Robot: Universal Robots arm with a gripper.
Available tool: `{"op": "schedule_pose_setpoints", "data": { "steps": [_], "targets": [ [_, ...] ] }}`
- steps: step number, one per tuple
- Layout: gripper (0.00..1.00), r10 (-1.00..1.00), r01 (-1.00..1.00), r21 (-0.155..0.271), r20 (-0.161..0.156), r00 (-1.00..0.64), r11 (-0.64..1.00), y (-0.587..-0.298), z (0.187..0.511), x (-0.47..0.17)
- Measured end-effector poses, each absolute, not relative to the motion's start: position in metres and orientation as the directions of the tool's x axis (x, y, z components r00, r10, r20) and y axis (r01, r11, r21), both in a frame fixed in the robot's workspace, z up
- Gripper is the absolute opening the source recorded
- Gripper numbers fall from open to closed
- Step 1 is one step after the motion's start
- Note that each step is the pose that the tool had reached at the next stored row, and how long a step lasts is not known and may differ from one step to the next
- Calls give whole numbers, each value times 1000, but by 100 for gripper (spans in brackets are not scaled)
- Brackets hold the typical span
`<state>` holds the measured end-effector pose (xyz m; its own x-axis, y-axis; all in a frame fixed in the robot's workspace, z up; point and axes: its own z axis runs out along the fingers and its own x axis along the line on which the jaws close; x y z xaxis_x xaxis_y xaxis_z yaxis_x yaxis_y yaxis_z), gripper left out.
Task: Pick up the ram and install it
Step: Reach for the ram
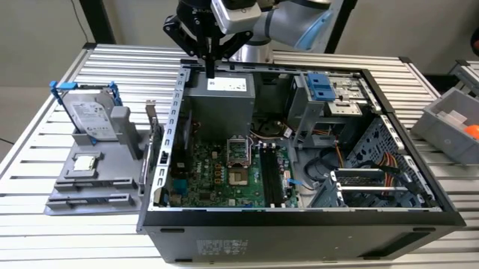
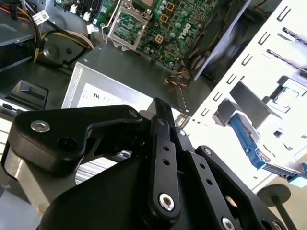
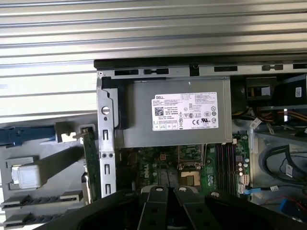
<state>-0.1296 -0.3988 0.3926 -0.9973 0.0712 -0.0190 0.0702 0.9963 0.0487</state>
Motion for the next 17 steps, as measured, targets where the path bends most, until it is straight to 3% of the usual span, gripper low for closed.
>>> {"op": "schedule_pose_setpoints", "data": {
  "steps": [17],
  "targets": [
    [0,71,70,49,-19,-997,996,-399,393,-142]
  ]
}}
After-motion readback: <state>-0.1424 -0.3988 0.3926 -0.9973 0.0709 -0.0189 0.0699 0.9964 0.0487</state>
